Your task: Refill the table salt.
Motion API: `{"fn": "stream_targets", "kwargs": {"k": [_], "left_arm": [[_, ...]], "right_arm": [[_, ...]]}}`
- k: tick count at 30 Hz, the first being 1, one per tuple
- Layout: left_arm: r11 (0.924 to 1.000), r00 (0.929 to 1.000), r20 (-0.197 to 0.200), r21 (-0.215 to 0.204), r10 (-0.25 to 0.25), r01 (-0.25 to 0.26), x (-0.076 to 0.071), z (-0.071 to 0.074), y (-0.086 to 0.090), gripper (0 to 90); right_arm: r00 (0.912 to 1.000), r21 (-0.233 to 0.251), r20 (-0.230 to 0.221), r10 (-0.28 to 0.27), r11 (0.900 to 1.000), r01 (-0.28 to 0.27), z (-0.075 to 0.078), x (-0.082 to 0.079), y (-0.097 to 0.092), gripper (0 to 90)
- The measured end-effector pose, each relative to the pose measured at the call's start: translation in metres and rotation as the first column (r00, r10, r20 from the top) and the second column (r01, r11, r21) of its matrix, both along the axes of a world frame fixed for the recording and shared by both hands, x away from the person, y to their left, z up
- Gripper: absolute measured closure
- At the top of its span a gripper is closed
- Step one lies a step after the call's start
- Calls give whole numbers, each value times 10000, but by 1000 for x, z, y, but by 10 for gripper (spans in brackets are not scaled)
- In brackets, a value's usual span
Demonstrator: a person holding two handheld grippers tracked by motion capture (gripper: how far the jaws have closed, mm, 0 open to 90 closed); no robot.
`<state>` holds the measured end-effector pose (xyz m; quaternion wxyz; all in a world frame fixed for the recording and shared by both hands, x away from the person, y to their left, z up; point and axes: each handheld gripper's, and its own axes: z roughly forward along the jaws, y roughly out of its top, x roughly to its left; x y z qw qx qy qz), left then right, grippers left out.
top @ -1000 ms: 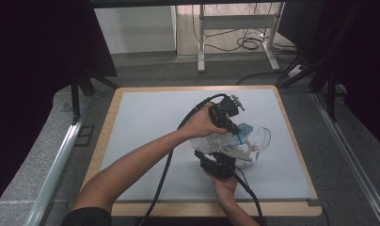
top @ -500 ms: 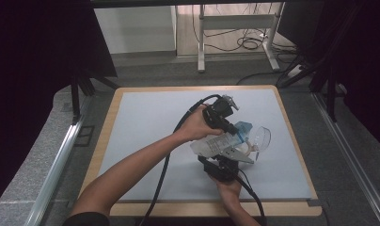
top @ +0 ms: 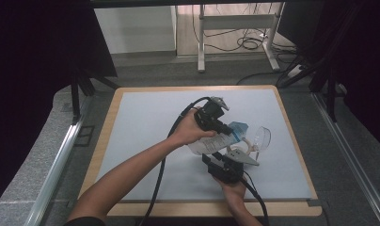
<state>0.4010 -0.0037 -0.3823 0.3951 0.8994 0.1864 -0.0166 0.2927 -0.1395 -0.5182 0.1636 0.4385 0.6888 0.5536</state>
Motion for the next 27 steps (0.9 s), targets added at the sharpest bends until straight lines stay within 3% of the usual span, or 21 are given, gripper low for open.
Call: {"fn": "stream_targets", "kwargs": {"k": [11, 27], "left_arm": [[9955, 9999, -12, -937, 141, -142, -7, 0, 15, 900], [9866, 9994, -62, -1594, 333, -338, -9, 2, 24, 900]], "right_arm": [[10000, -166, 78, -12, 9999, 13, -1, -5, -9, 509], [10000, -232, -27, -11, 9997, 10, -6, -12, -17, 501]]}}
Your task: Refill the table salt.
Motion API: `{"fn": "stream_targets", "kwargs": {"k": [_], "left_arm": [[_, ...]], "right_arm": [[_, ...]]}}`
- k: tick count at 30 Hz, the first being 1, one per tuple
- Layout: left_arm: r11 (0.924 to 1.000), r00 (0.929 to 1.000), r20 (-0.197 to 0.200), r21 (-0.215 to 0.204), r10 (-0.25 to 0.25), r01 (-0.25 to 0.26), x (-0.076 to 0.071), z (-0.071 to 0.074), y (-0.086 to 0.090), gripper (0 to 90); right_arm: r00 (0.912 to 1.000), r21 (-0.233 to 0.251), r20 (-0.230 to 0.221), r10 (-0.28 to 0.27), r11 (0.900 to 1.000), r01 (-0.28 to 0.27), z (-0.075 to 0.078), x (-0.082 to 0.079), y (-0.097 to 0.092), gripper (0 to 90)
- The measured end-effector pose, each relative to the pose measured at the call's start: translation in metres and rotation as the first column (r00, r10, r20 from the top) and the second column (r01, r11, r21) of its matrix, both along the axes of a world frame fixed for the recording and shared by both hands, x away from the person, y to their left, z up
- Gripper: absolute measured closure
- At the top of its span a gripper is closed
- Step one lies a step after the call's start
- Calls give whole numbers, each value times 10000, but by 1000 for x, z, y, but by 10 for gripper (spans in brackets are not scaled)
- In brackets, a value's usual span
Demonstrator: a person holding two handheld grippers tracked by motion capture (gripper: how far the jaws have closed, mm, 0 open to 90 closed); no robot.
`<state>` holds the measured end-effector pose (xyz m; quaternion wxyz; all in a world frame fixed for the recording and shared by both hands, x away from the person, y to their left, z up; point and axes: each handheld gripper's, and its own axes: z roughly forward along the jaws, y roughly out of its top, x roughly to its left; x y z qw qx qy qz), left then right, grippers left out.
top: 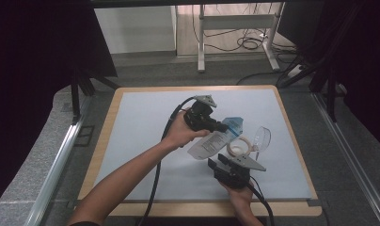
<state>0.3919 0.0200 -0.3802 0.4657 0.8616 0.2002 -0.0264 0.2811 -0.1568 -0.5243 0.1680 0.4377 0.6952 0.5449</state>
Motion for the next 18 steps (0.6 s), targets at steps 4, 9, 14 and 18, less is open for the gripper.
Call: {"fn": "stream_targets", "kwargs": {"k": [4, 9, 14, 18], "left_arm": [[10000, 10000, 5, 34, -10, 10, 0, -2, 0, 900], [9999, 10000, 12, -121, 68, -68, 0, -3, 1, 900], [9988, 9998, -23, -433, 208, -208, -1, -4, 5, 900], [9971, 9995, -68, -696, 310, -314, -2, -6, 8, 900]], "right_arm": [[9999, 40, -98, -40, 10000, 41, -1, -1, -1, 500], [9999, 70, -97, -52, 10000, 53, 0, -2, -1, 498], [10000, 58, -66, -24, 10000, 25, 0, -3, -1, 485], [10000, 77, -80, -13, 10000, 14, -1, -4, -1, 480]]}}
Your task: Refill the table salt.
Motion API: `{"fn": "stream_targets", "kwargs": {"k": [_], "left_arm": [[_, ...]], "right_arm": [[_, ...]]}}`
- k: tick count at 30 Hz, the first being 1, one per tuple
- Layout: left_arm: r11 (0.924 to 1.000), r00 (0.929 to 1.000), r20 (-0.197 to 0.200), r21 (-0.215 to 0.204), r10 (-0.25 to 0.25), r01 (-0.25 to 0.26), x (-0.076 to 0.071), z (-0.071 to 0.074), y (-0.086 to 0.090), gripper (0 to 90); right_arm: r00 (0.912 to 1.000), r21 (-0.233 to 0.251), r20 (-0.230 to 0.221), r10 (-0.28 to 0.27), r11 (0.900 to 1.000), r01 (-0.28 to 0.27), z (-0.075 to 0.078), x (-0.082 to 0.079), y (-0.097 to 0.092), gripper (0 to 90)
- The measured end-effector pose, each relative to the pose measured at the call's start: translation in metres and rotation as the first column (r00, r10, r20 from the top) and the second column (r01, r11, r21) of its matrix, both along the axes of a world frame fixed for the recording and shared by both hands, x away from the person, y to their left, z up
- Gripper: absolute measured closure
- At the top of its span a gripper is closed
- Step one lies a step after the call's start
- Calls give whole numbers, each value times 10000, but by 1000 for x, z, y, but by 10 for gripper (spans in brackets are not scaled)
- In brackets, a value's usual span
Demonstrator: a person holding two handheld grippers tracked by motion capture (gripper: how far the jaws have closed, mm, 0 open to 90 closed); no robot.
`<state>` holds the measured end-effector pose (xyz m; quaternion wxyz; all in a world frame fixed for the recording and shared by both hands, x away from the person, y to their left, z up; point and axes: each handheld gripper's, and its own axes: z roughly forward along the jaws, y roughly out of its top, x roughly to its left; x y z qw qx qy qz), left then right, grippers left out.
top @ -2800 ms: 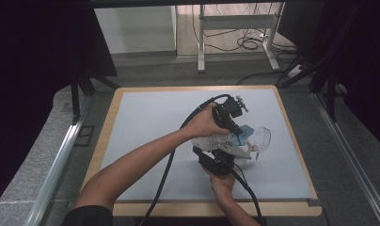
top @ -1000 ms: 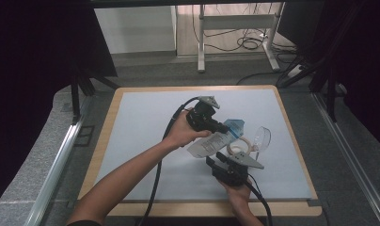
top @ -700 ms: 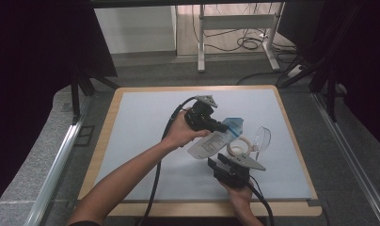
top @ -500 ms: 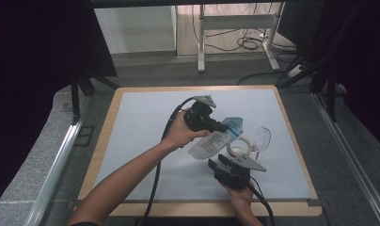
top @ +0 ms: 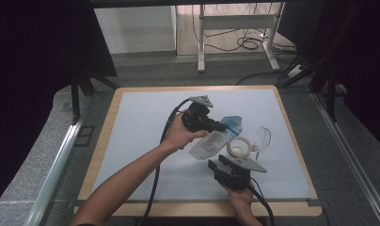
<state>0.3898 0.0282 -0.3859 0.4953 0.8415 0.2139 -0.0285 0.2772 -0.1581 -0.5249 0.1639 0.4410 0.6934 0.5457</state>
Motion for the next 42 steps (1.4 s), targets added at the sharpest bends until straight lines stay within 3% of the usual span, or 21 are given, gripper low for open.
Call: {"fn": "stream_targets", "kwargs": {"k": [13, 22, 27, 30, 36, 42], "left_arm": [[9963, 9984, -59, -653, 554, -557, -3, -9, 31, 900], [9823, 9887, -33, -1133, 1499, -1493, -2, -18, 67, 900], [9659, 9752, -107, -1363, 2209, -2203, -1, -29, 95, 900], [9522, 9629, -88, -1466, 2696, -2680, 0, -37, 111, 900], [9172, 9334, 28, -1869, 3587, -3519, 5, -49, 139, 900], [8895, 9095, 110, -2134, 4157, -4040, 11, -55, 159, 900]], "right_arm": [[10000, -259, 11, -3, 9997, 3, -3, -3, -9, 445], [10000, -252, -10, 49, 9997, -49, -5, -3, -14, 446], [9999, -245, 8, 137, 9996, -137, -4, -3, -16, 446], [9998, -235, -22, 209, 9995, -209, -5, -3, -17, 445], [9996, -298, -64, 290, 9991, -292, -6, -3, -16, 442], [9995, -321, -62, 322, 9990, -324, -6, -3, -17, 441]]}}
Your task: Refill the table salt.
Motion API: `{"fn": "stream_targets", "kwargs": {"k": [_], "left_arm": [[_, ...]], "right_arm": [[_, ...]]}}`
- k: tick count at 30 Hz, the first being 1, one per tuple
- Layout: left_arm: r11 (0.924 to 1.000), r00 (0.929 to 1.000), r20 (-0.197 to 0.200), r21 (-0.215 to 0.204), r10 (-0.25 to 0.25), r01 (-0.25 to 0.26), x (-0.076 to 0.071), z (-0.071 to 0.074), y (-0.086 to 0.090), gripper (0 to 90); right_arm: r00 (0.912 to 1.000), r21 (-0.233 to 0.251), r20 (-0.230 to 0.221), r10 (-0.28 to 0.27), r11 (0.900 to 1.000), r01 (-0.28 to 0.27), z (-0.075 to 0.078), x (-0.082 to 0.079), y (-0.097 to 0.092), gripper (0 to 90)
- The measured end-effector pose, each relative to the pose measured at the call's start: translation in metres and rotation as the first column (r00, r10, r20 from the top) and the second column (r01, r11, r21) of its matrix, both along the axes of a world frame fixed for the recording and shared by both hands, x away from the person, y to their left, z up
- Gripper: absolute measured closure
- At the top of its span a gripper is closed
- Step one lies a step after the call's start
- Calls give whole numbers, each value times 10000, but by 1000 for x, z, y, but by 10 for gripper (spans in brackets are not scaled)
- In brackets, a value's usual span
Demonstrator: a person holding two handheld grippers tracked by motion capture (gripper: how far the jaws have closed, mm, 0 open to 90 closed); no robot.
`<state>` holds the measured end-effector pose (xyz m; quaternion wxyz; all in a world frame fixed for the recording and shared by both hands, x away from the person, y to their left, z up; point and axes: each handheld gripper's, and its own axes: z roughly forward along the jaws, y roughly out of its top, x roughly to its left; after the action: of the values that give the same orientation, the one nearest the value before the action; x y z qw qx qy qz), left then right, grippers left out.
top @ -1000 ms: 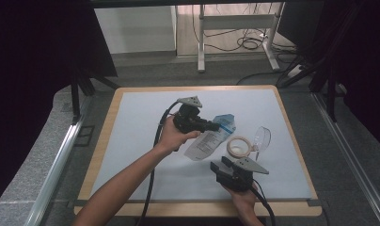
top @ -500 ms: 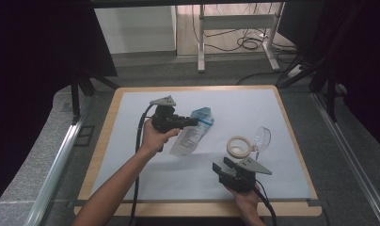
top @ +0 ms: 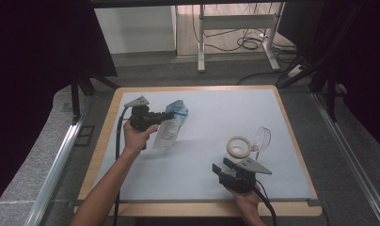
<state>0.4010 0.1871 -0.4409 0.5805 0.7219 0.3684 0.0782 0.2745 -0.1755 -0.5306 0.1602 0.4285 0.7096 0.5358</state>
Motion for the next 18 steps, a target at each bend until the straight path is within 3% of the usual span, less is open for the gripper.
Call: {"fn": "stream_targets", "kwargs": {"k": [7, 10, 12, 18], "left_arm": [[9958, 9964, 6, -357, 842, -841, 2, -15, 21, 900], [9933, 9937, -1, -309, 1117, -1116, -2, -24, 27, 900], [9910, 9925, 32, -556, 1219, -1216, -5, -27, 31, 900], [9854, 9874, 159, -686, 1573, -1559, -16, -33, 45, 900]], "right_arm": [[10000, -138, 10, 25, 9999, -25, 1, -6, -7, 426], [10000, -319, 3, 22, 9995, -21, -1, -13, -11, 402], [9999, -246, -109, 31, 9997, -34, -3, -16, -16, 402], [9997, -342, -120, -189, 9992, 185, -3, -20, -32, 397]]}}
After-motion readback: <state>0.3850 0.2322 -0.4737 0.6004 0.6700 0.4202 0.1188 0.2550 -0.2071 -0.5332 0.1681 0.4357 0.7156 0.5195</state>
